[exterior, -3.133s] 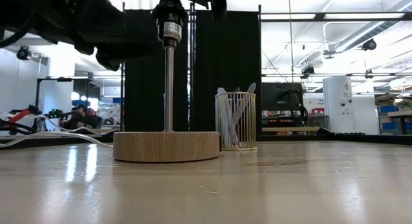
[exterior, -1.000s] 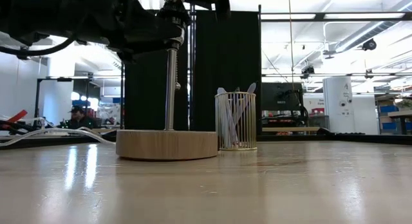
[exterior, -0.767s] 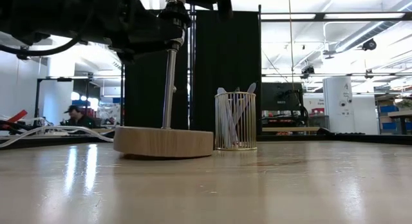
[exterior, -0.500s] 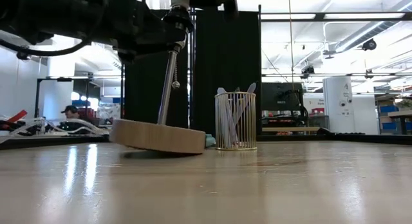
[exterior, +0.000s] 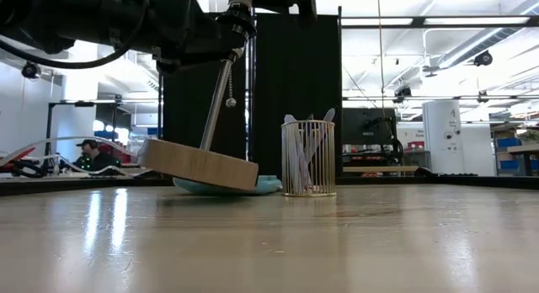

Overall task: Screw lightbulb
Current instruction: Insert the lightbulb into the black table lamp

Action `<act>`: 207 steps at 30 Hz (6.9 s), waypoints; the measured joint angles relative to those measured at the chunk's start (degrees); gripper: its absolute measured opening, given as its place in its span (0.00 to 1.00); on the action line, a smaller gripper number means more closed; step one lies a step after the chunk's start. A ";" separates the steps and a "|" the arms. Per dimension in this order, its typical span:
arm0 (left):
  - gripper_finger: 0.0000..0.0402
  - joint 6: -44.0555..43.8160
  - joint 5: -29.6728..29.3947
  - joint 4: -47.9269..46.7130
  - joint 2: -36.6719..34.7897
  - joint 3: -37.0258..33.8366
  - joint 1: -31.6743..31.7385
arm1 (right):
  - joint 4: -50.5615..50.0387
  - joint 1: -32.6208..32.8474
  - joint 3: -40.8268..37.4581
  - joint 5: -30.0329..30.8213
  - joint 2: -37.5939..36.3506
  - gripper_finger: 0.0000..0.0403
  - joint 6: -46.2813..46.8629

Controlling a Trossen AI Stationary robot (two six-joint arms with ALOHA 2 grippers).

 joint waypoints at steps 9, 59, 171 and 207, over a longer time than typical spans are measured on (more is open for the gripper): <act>0.48 0.70 0.80 0.57 -0.06 -1.52 -0.02 | -0.44 -0.09 -0.15 -0.60 -0.07 0.39 0.36; 0.65 0.68 9.95 -13.17 -8.51 -2.13 -3.21 | -0.72 -4.03 -0.02 -28.26 -1.60 0.39 -2.89; 0.83 -31.29 -1.91 -27.52 -8.60 -10.43 -15.02 | -5.29 -15.35 13.11 -65.20 2.23 0.39 -8.23; 0.81 -20.95 -8.82 -13.79 -2.16 -4.36 -14.52 | -7.30 -15.43 13.16 -65.20 2.21 0.39 -8.81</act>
